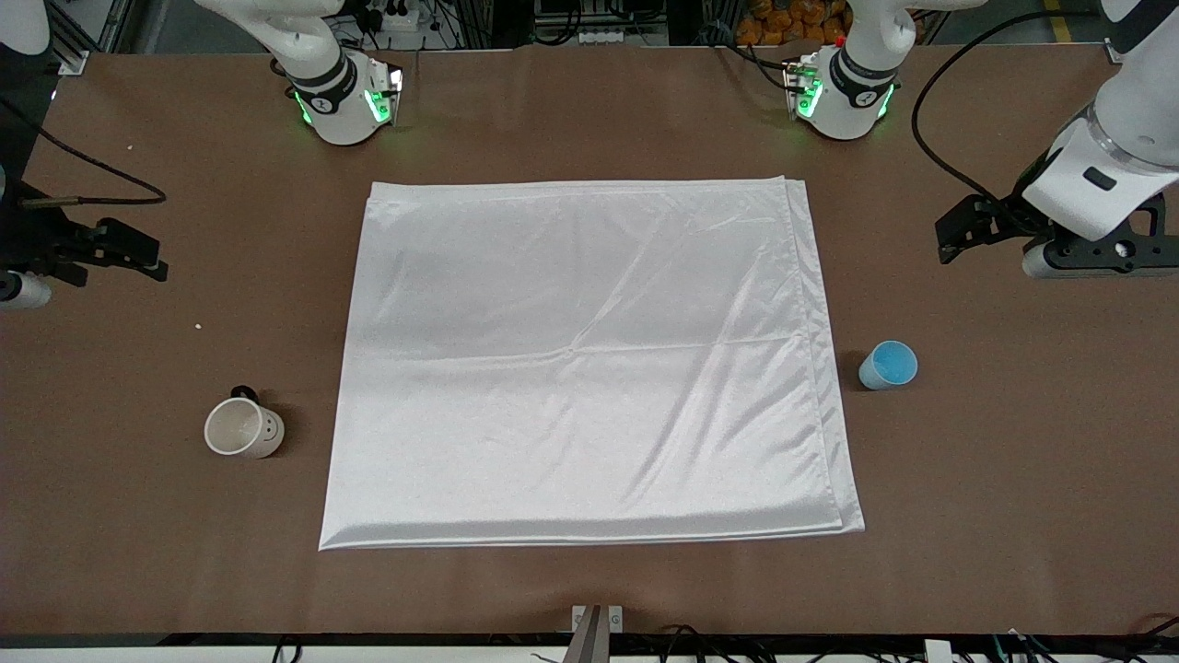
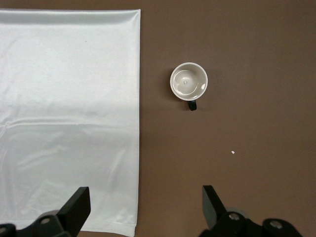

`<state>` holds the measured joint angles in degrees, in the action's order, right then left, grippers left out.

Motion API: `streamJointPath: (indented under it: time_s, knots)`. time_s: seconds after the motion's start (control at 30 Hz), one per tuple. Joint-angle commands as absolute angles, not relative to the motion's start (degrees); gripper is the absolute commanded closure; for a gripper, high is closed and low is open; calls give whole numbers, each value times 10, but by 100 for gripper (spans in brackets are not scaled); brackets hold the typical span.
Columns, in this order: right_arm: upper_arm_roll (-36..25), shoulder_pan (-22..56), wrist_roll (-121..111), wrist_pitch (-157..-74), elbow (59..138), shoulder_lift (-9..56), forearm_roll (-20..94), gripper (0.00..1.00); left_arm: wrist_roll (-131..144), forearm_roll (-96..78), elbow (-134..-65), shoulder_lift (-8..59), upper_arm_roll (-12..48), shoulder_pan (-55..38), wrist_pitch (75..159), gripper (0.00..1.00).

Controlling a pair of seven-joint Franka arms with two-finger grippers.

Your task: Place blue cup into white mug on cloth

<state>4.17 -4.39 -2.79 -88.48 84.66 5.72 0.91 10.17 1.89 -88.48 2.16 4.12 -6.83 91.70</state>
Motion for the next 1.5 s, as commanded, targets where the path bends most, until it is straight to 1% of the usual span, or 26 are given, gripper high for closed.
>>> streamJointPath:
  time_s: [0.0,0.8,1.23,1.47]
  knots:
    - [43,-46,-19,-890,866,39,15,0,111,25,-882,21,46,-64,910,0]
    - [43,-47,-19,-889,866,39,15,0,119,27,-879,24,44,-64,910,0]
    - [43,-47,-18,-889,866,38,15,0,112,26,-891,27,44,-63,910,0]
    - [44,-46,-18,-891,866,39,15,0,112,30,-891,39,44,-63,913,0]
